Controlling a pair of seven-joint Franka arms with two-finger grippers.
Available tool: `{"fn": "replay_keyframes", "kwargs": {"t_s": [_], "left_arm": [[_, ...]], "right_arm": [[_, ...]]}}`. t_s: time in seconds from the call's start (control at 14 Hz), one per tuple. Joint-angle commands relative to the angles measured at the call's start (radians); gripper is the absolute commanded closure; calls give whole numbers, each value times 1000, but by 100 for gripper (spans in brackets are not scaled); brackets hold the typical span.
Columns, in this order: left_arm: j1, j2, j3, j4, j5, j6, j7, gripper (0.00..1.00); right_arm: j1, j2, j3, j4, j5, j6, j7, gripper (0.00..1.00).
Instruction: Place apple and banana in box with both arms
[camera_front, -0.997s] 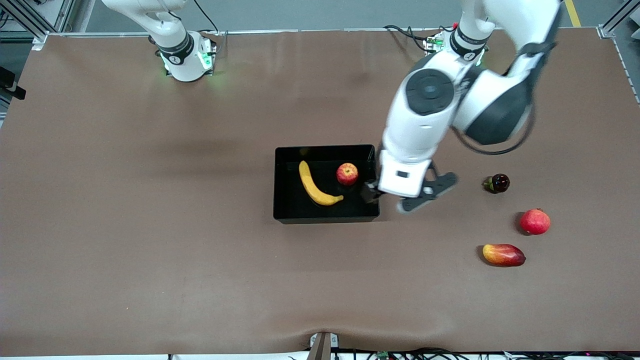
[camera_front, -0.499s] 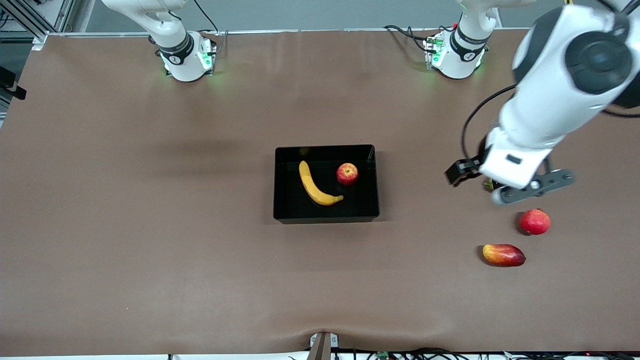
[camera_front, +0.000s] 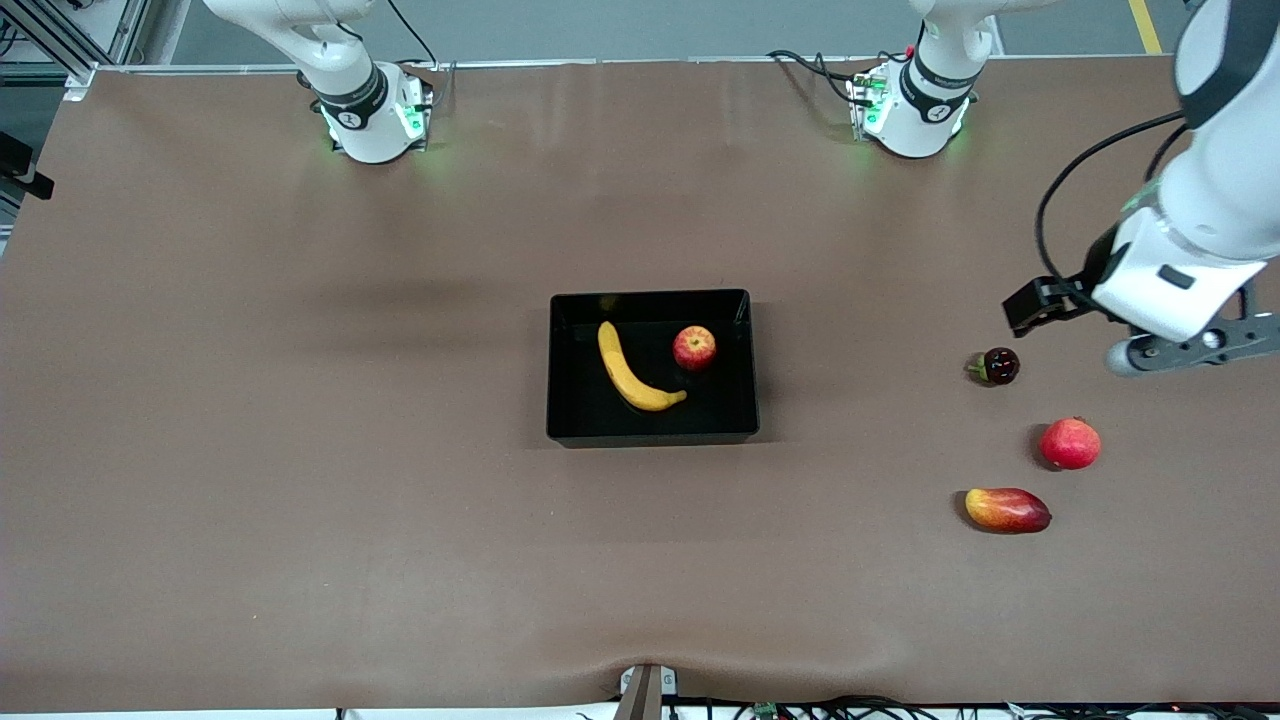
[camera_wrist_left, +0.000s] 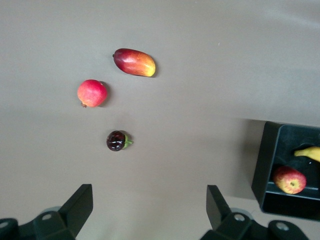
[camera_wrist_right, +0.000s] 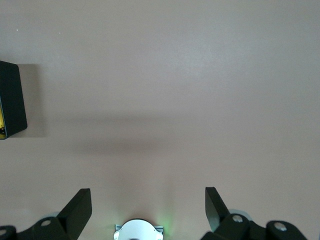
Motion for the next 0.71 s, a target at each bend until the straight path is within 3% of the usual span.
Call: {"fn": "replay_keyframes", "kwargs": {"t_s": [0.0,0.64], "left_arm": [[65,-54,-1,-50,-40,0,77,0],[111,-108,2,-89,-43,0,171,0]], "right_arm": [[-14,8,10,19,-9,-12,-17,0],[-13,8,10,21,-9,-10,-17,0]]}}
